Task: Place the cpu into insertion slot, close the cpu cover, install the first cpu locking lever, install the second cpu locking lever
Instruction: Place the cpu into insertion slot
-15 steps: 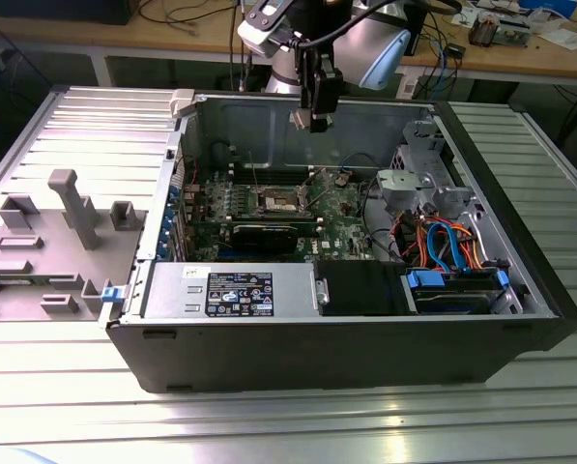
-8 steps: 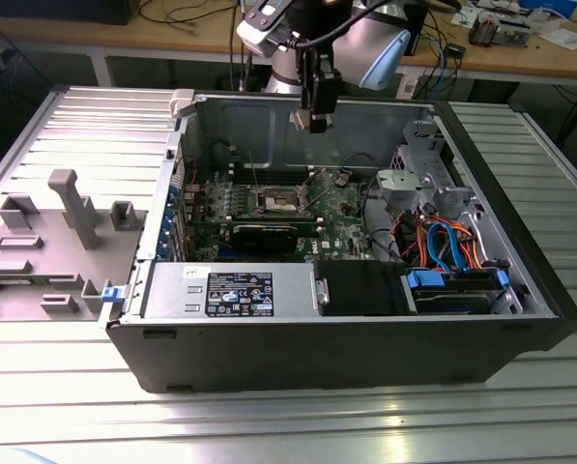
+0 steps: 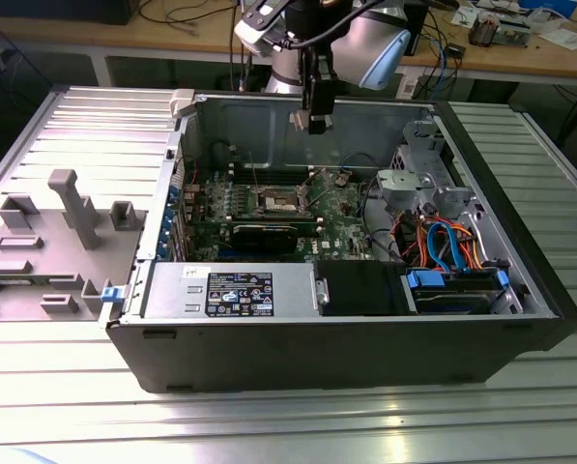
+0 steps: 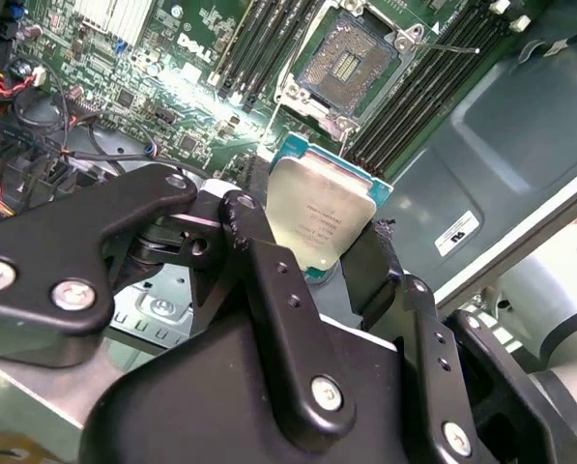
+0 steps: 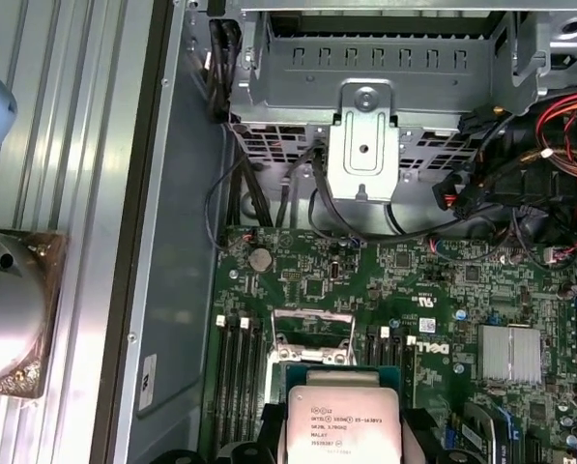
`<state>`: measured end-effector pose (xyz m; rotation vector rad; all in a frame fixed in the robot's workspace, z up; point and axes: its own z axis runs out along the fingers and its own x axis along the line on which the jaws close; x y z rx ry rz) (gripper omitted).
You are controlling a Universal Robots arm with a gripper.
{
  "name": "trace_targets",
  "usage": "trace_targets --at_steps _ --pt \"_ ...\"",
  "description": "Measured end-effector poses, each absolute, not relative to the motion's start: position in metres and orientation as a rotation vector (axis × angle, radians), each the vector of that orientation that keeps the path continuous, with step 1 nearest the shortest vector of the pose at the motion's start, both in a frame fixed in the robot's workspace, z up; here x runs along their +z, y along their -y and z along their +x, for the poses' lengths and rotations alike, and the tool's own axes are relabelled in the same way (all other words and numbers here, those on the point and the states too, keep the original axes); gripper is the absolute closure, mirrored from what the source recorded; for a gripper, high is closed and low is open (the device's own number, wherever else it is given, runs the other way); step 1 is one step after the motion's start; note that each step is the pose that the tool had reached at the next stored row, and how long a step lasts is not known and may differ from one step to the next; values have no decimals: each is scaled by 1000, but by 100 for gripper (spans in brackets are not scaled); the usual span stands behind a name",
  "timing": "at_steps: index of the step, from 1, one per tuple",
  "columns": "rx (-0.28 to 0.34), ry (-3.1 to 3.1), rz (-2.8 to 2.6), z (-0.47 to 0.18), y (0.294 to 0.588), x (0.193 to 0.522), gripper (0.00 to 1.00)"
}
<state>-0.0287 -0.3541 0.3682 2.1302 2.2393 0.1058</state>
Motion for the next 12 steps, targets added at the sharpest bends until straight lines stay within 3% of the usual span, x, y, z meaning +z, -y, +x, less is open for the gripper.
trace_targets --at_steps 12 --pt "102 -2170 2197 -29 354 366 45"
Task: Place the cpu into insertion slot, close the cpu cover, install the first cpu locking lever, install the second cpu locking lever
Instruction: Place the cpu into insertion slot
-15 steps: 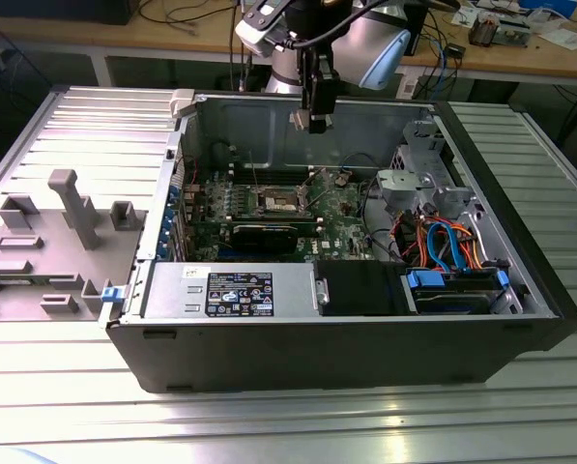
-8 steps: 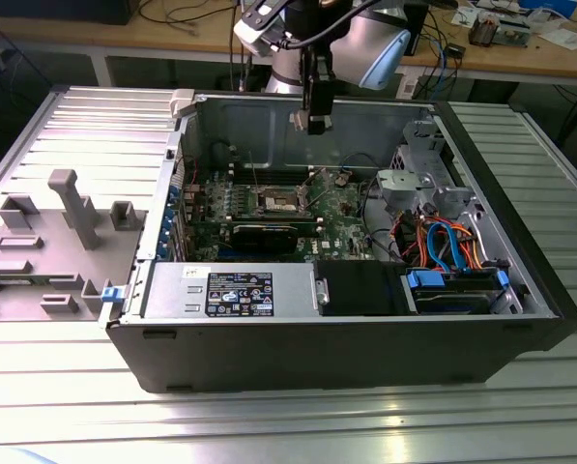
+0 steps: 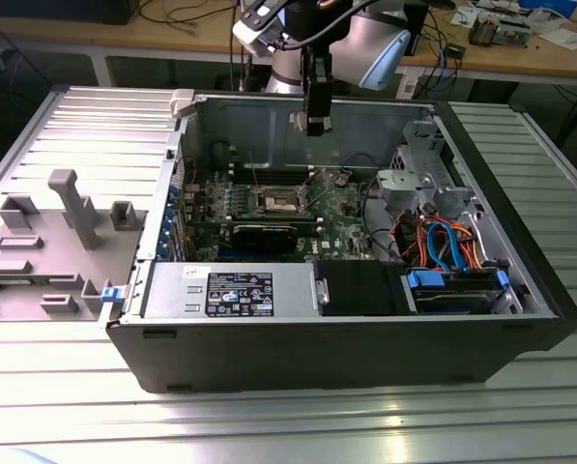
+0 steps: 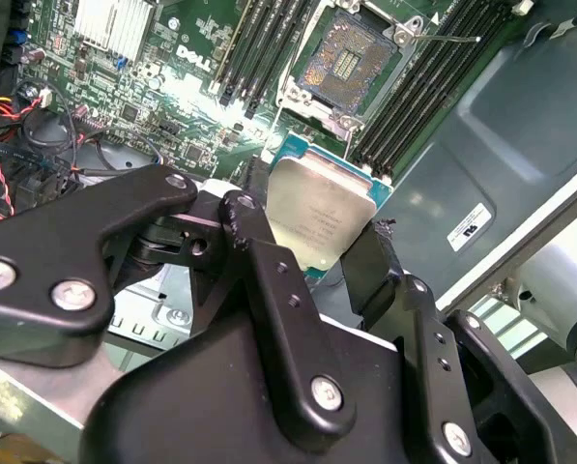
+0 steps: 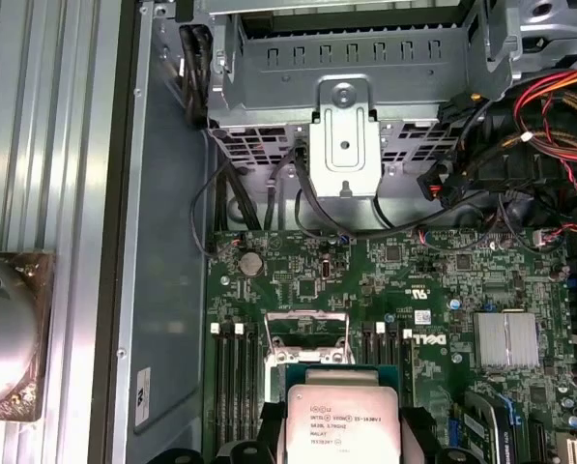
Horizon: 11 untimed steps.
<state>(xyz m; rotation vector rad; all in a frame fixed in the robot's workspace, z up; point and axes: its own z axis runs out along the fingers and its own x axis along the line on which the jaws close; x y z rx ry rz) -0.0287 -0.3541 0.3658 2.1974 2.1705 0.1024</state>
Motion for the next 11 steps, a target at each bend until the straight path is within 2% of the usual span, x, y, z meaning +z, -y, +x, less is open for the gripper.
trace_targets --at_steps 11 --pt "102 -2170 2198 -30 354 366 45"
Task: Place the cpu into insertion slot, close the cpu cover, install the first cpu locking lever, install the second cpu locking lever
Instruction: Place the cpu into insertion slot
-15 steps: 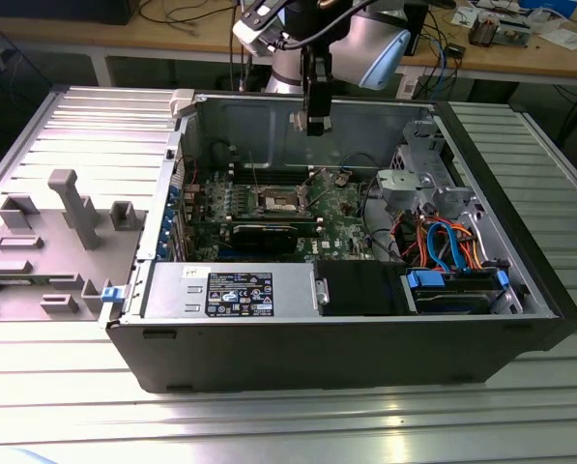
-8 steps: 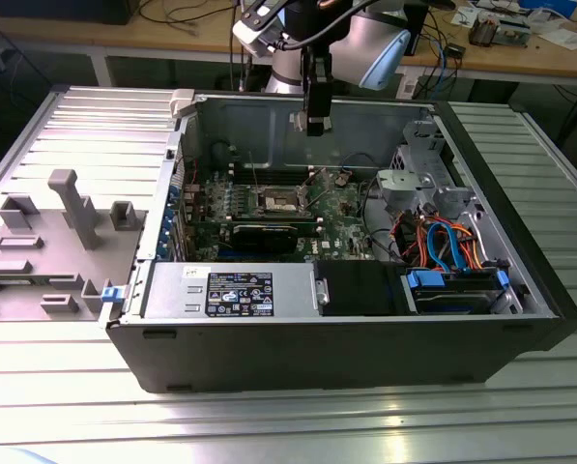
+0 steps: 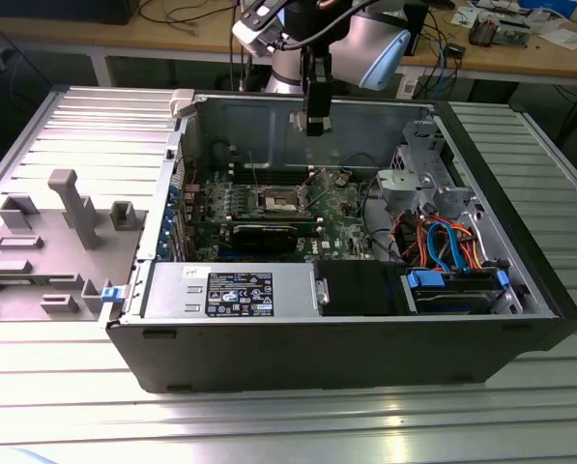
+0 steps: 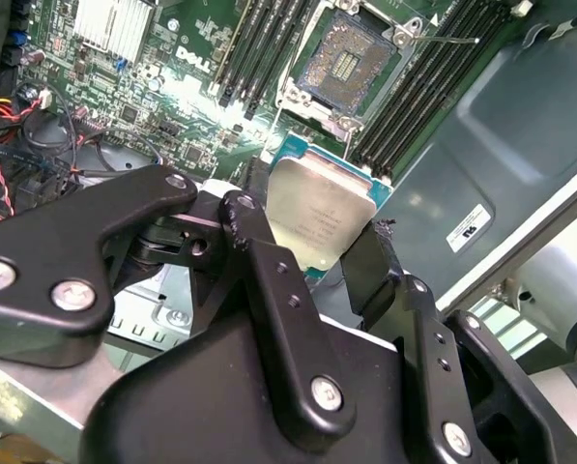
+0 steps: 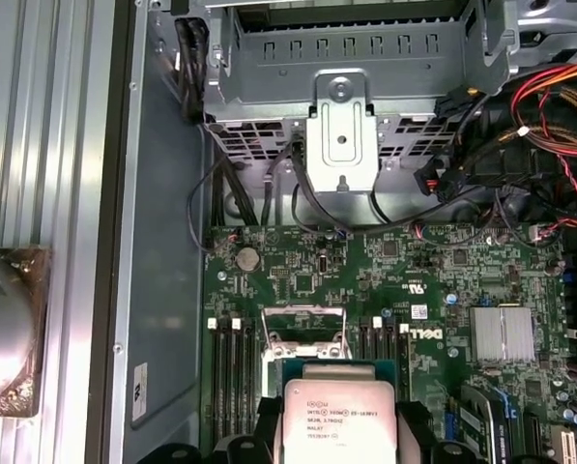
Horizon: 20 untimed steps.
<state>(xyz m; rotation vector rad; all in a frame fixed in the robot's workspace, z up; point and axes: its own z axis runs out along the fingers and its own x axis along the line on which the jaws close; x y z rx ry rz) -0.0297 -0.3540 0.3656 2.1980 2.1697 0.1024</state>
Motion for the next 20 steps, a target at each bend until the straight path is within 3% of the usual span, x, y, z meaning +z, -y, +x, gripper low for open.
trace_targets --at_steps 20 --pt "102 -2170 2198 -32 353 354 45"
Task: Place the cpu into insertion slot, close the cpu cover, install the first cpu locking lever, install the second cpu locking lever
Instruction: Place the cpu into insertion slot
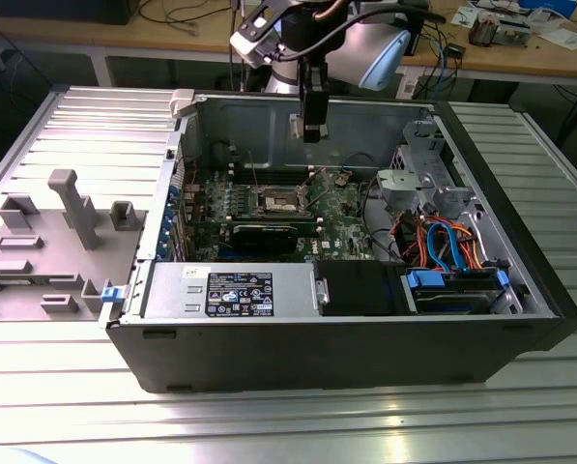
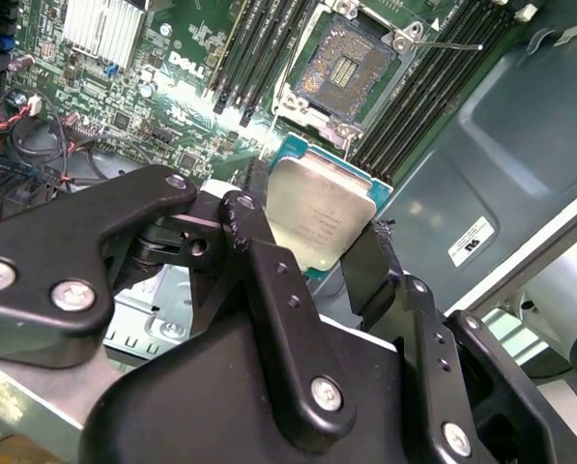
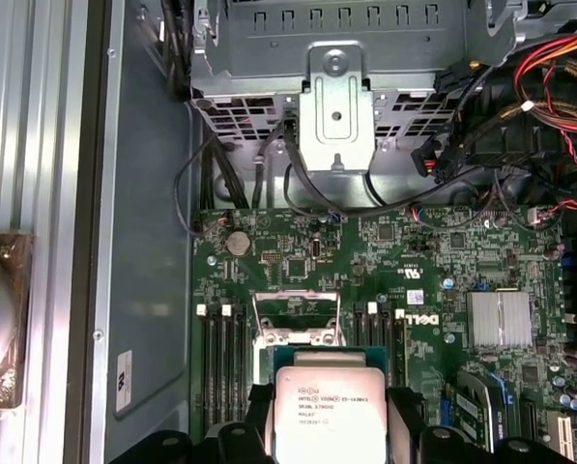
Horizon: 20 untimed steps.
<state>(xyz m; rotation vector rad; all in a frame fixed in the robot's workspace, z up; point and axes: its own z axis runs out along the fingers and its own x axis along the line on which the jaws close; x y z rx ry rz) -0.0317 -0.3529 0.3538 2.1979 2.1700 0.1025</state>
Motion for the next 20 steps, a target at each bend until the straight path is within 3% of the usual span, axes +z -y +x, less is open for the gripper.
trace_targets --at_steps 20 --pt "102 -2170 2198 -32 353 351 45"
